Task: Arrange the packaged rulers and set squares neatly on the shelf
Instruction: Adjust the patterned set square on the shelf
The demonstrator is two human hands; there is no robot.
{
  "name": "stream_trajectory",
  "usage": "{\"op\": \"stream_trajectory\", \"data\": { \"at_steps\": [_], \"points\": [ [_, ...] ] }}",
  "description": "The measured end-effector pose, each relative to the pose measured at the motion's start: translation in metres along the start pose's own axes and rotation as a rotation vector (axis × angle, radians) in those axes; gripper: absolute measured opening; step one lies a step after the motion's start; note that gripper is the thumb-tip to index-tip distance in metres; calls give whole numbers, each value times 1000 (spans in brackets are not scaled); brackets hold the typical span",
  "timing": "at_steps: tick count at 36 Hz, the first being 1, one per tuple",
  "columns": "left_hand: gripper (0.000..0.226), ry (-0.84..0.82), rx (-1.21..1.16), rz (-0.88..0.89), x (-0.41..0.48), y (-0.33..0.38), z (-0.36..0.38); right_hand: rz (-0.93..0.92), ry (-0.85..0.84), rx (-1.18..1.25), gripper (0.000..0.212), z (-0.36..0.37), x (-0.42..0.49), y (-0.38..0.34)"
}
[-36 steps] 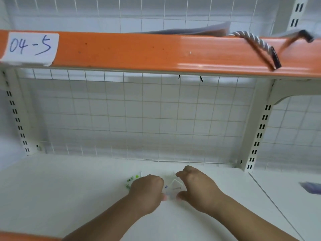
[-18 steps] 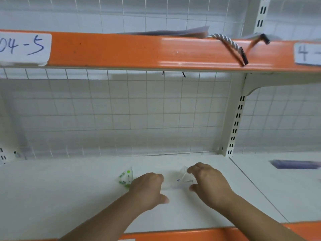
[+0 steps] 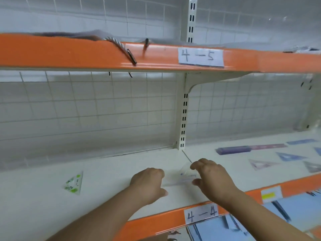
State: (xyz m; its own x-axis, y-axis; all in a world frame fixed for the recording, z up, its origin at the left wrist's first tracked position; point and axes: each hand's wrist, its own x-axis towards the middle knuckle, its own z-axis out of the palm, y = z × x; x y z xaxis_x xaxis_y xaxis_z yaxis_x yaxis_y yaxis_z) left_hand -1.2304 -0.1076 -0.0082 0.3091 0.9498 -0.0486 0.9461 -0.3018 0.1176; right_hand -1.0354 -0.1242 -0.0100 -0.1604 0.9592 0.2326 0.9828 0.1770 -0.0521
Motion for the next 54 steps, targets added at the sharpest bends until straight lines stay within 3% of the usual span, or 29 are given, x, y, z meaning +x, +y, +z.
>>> {"op": "stream_trajectory", "data": {
  "at_steps": [14,22,43,54],
  "points": [
    [47,20,-27,30,43,207,20,56,-16,-21,40,-33,-64,204],
    [36,23,-12,52,62,294,34,95,-46,-26,42,-46,-95,285],
    [31,62,11,272,201,419,41,247,-40,-78,42,-43,-70,440],
    [28,31,-4,285,251,453,55,234,-85,-44,44,-41,-46,491]
  ]
}}
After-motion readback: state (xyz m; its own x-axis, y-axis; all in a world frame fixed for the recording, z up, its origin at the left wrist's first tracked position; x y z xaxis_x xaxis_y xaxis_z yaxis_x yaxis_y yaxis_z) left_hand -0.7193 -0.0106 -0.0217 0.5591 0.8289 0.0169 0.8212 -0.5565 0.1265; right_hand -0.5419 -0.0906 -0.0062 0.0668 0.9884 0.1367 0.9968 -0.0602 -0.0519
